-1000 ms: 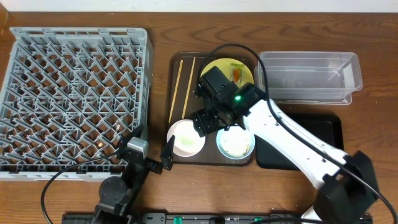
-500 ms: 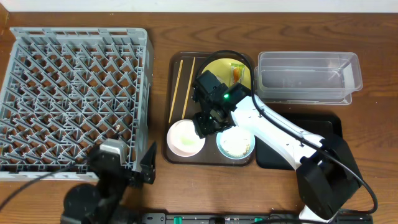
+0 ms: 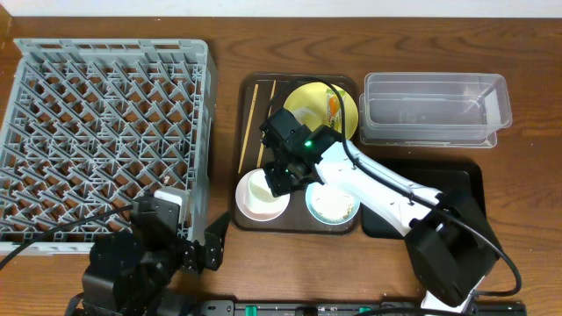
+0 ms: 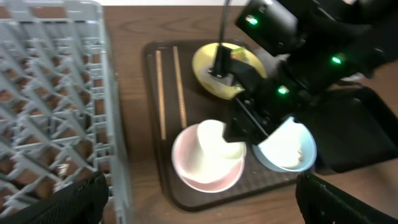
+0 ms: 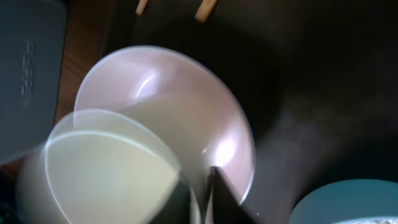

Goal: Sort waste into correct bins and load items into the dishwasher
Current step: 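Lift the white cup and pass it toward the left gripper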

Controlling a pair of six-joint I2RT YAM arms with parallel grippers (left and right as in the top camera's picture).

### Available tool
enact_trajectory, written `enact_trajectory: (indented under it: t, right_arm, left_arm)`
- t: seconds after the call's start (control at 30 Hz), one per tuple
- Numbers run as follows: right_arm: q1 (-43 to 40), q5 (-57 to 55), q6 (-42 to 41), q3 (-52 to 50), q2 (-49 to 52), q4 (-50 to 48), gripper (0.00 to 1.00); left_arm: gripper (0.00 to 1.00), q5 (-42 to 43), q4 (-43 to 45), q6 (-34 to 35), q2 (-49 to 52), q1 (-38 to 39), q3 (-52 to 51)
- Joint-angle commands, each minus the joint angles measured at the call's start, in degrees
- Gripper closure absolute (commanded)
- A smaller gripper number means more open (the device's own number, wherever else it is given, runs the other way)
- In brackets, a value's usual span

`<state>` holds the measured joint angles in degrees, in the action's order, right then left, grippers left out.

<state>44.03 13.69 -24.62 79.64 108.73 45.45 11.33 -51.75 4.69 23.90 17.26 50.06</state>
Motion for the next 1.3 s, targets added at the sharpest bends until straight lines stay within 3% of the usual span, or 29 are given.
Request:
enact_trajectory:
  t: [0.0, 0.13, 0.23, 0.37, 0.57, 0.8, 1.07, 1.27]
  right_arm:
    - [-2.01, 1.53, 0.26, -0.11, -0.72, 0.11, 0.99]
    - [-5.79, 9.27, 5.31, -0.04, -5.16, -0.28, 0.99]
    - [-9.73, 13.11, 6.71, -0.04, -10.54, -0.44, 0.99]
    - [-15.23, 14.45, 7.48, -0.04, -19.1, -0.74, 0.99]
    - [-17.94, 14.45, 8.66, -0.04, -26.45, -0.24, 0.99]
    - [-18.14, 16.55, 11.74, -0.04, -29.35, 1.25, 0.99]
    - [-19.56, 17.27, 14.84, -0.04, -29.35, 3.98, 0.99]
    - [-20.37, 35.47, 22.4, -0.04, -29.33, 1.22, 0.99]
  left_arm:
    - [0.04, 3.93, 0.07, 0.42, 0.11, -0.15, 1.33]
    - [0.03, -5.22, 0.52, 12.46, 0.37, -0.15, 1.33]
    - [0.03, -4.42, 2.12, 16.96, 1.64, -0.15, 1.36]
    - [0.03, 6.69, 6.47, 17.62, 7.45, -0.2, 1.36]
    - [0.13, 7.08, 9.99, 20.04, 16.85, -0.2, 1.81]
    - [0.13, 9.7, 13.97, 21.53, 24.7, -0.74, 7.91]
    - [0.13, 44.96, 19.39, 25.66, 27.21, -18.69, 8.98]
    - [0.13, 70.03, 19.47, 24.61, 31.54, -33.38, 8.92]
